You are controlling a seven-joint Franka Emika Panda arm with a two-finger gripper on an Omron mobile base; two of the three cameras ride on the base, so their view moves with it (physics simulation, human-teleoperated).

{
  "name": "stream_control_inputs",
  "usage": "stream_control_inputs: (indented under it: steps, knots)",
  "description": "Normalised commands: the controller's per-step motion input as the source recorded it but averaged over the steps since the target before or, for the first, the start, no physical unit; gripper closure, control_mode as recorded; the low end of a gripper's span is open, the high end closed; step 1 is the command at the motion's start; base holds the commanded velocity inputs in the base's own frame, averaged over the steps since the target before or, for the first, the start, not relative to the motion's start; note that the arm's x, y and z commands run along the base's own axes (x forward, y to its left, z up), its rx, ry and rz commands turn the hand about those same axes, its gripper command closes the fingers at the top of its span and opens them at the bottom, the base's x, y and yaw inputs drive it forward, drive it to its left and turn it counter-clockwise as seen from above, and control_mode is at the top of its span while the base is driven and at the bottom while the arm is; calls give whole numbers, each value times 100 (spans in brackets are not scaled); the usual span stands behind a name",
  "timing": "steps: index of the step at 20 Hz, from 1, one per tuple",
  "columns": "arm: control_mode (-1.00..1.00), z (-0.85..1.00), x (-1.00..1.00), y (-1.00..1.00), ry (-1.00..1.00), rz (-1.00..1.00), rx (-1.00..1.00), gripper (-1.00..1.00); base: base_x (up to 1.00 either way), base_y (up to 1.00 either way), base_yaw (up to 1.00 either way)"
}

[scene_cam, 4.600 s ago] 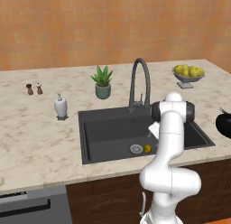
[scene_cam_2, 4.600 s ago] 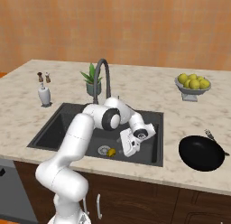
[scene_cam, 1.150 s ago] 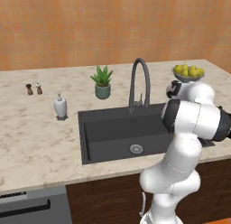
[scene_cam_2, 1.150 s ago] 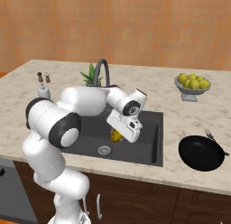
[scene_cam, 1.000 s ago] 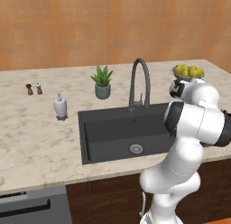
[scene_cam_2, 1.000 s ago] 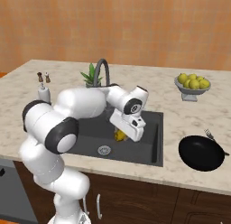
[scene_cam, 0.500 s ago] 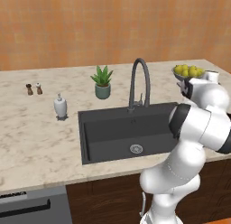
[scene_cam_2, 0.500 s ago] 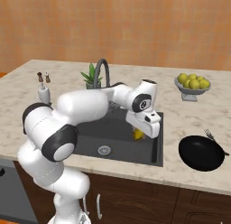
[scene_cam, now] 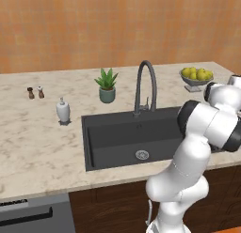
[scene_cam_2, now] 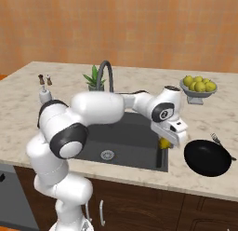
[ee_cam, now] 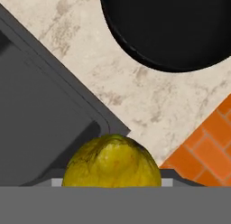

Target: Pick the lemon from the sink and place it in the bowl. Then pick the bowl and place it in the microwave. Then close the microwave door and press the start button.

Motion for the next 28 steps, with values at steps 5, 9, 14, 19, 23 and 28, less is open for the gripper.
stream_control_inputs:
  steps: [5,9,14,19,23,28]
  knots:
    - [-100,0,27,-74,1,-2,4,100,0,0,0]
    - [-100,0,17,-64,0,0,8,100,0,0,0]
    - [-100,-8,17,-55,0,-2,1,100,0,0,0]
    - [-100,-35,25,-35,-3,-7,0,100,0,0,0]
    - [-100,-48,40,-24,-1,-2,0,100,0,0,0]
    - [-100,-61,24,2,0,0,-2,100,0,0,0]
